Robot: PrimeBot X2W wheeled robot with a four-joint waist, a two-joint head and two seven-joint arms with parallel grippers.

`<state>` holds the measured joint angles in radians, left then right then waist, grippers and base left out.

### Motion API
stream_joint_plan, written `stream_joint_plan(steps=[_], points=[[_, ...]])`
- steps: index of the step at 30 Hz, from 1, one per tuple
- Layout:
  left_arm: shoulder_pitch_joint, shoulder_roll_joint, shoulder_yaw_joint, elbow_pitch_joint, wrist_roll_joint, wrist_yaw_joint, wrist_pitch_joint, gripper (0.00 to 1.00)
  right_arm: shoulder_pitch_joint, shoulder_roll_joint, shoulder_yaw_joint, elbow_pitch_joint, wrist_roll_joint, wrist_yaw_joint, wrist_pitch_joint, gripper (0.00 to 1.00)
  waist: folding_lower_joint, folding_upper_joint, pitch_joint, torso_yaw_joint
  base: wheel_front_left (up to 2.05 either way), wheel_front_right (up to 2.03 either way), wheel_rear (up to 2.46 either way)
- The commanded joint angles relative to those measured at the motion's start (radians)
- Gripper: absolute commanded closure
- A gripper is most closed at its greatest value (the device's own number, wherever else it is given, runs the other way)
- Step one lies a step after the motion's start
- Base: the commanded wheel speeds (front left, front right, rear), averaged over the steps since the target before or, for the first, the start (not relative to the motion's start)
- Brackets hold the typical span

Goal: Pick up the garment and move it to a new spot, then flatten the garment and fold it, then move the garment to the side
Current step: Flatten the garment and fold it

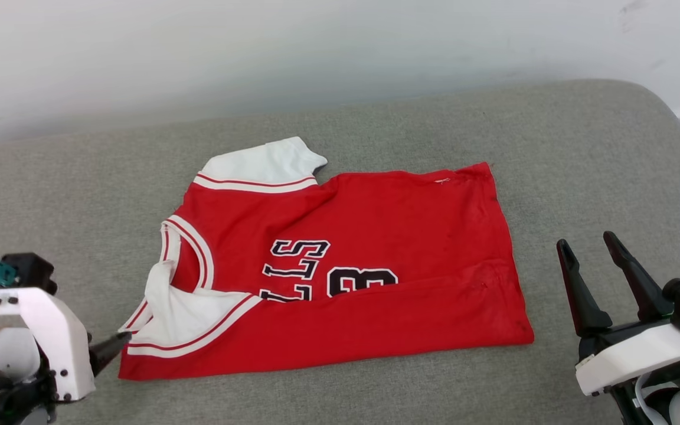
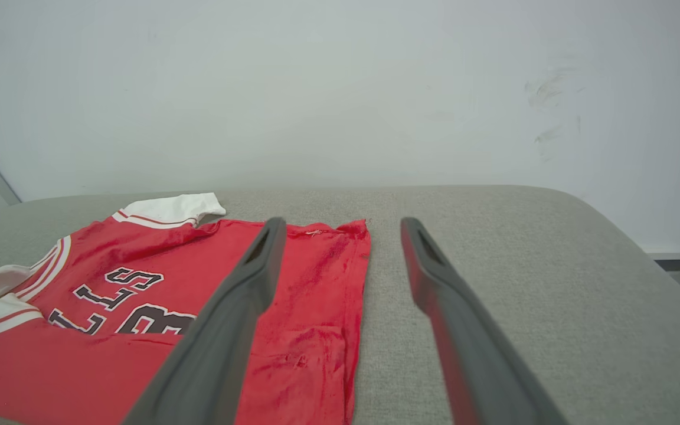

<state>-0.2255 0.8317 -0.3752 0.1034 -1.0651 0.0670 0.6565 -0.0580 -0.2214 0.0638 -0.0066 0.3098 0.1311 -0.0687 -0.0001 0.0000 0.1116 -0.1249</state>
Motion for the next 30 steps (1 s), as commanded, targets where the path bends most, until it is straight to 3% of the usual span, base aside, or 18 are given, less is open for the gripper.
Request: stream_joint_plan(steps=[1, 8, 14, 15, 17, 18, 25, 30], points=[[0.015, -0.001, -0.001, -0.001, -0.01, 0.008, 0.013, 0.0, 0.008, 0.005, -0.004, -0.012, -0.006, -0.001, 0.003, 0.0, 0.0001, 0.0, 0.013, -0.008, 0.0, 0.0, 0.0], [0.031, -0.021, -0.023, 0.036, -0.052, 0.036, 0.081, 0.0, -0.01, 0.028, -0.01, -0.053, -0.007, -0.001, 0.016, 0.0, 0.0001, 0.0, 0.078, -0.033, 0.0, 0.0, 0.0], [0.027, -0.118, -0.042, 0.124, -0.071, 0.004, 0.03, 0.0, -0.021, 0.035, -0.017, -0.051, 0.021, -0.001, 0.042, 0.0, 0.0001, 0.0, 0.119, -0.035, 0.0, 0.0, 0.0], [0.032, -0.136, -0.053, 0.14, -0.078, -0.005, 0.031, 0.37, -0.02, 0.036, -0.021, -0.046, 0.031, -0.001, 0.051, 0.0, 0.0001, 0.0, 0.12, -0.034, 0.0, 0.0, 0.0], [0.036, -0.167, -0.066, 0.159, -0.083, -0.023, 0.023, 0.84, -0.021, 0.028, -0.028, -0.046, 0.048, -0.001, 0.067, 0.0, 0.0001, 0.0, 0.12, -0.03, 0.0, 0.0, 0.0], [0.037, -0.179, -0.068, 0.166, -0.087, -0.031, 0.015, 1.0, -0.019, 0.021, -0.032, -0.042, 0.059, -0.001, 0.082, 0.0, 0.0001, 0.0, 0.119, -0.027, 0.0, 0.0, 0.0], [-0.001, -0.191, -0.047, 0.184, -0.025, -0.076, -0.118, 1.0, -0.017, -0.048, -0.08, -0.003, 0.167, -0.001, 0.257, 0.0, 0.0001, 0.0, 0.095, 0.005, 0.0, 0.0, 0.0], [-0.028, -0.179, -0.026, 0.133, 0.035, -0.072, -0.22, 1.0, -0.014, -0.109, -0.116, 0.059, 0.23, -0.001, 0.493, 0.0, 0.0001, 0.0, 0.089, 0.043, 0.0, 0.0, 0.0]])
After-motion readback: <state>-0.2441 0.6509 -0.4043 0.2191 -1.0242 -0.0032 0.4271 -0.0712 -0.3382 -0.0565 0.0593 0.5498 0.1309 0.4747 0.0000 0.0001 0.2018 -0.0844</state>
